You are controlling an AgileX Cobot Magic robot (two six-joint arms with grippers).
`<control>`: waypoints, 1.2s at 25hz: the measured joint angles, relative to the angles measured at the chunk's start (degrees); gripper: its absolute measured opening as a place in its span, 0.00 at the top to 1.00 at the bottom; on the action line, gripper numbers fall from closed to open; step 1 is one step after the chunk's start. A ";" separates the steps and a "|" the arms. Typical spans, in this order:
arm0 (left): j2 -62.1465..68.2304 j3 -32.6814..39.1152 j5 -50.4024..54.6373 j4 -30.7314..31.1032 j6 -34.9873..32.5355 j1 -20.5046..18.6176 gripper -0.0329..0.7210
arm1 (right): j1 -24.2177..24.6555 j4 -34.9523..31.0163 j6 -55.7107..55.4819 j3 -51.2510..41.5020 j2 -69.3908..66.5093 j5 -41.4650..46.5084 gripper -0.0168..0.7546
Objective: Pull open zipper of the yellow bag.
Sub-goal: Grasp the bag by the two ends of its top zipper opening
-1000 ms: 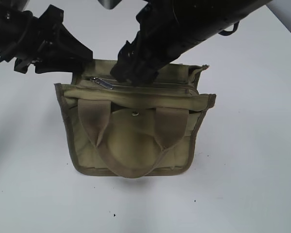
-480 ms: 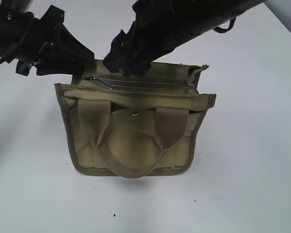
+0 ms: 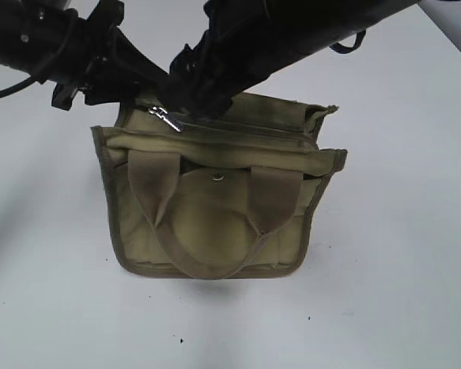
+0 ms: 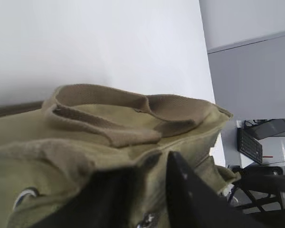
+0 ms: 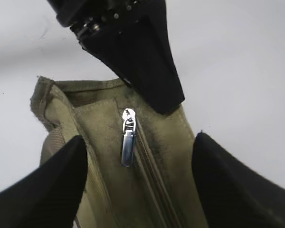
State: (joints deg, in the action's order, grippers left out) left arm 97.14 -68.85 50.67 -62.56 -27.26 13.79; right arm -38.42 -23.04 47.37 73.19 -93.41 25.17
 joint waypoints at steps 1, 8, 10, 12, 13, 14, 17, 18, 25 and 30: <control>0.00 -0.59 0.00 0.21 0.00 0.13 0.69 | 0.00 -0.06 0.56 0.00 -0.26 0.00 0.28; 0.10 -1.32 1.12 1.10 0.07 0.26 0.92 | 0.00 -0.06 2.37 0.00 -1.80 0.00 0.41; 0.21 -1.34 1.40 0.20 0.07 0.26 0.92 | 0.00 -0.06 3.01 0.00 -1.80 0.00 0.45; 0.37 -1.34 1.60 -0.72 0.07 0.26 0.92 | 0.00 -0.06 3.32 0.00 -1.80 0.09 0.47; 0.37 -1.34 1.62 -0.89 0.07 0.31 0.92 | 0.00 -0.06 3.47 0.00 -1.80 0.11 0.47; 0.37 -1.34 1.67 -1.01 0.07 0.31 0.92 | 0.00 -0.06 3.62 0.00 -1.80 0.16 0.47; 0.37 -1.34 1.73 -1.03 0.07 0.31 0.92 | 0.00 -0.12 4.65 0.05 -2.17 0.22 0.47; 0.37 -1.34 1.73 -1.03 0.07 0.31 0.92 | 0.00 -0.12 4.76 0.05 -2.52 0.22 0.47; 0.37 -1.34 1.90 -1.03 0.14 0.31 0.92 | 0.00 -0.80 5.09 0.05 -4.81 0.40 0.48; 0.41 -1.34 2.01 -1.03 0.18 0.31 0.92 | 0.00 -0.87 5.09 0.11 -5.84 0.07 0.59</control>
State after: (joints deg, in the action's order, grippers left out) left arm 97.54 -70.19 52.68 -63.59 -27.07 14.09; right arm -38.42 -23.91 52.46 73.31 -99.25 25.25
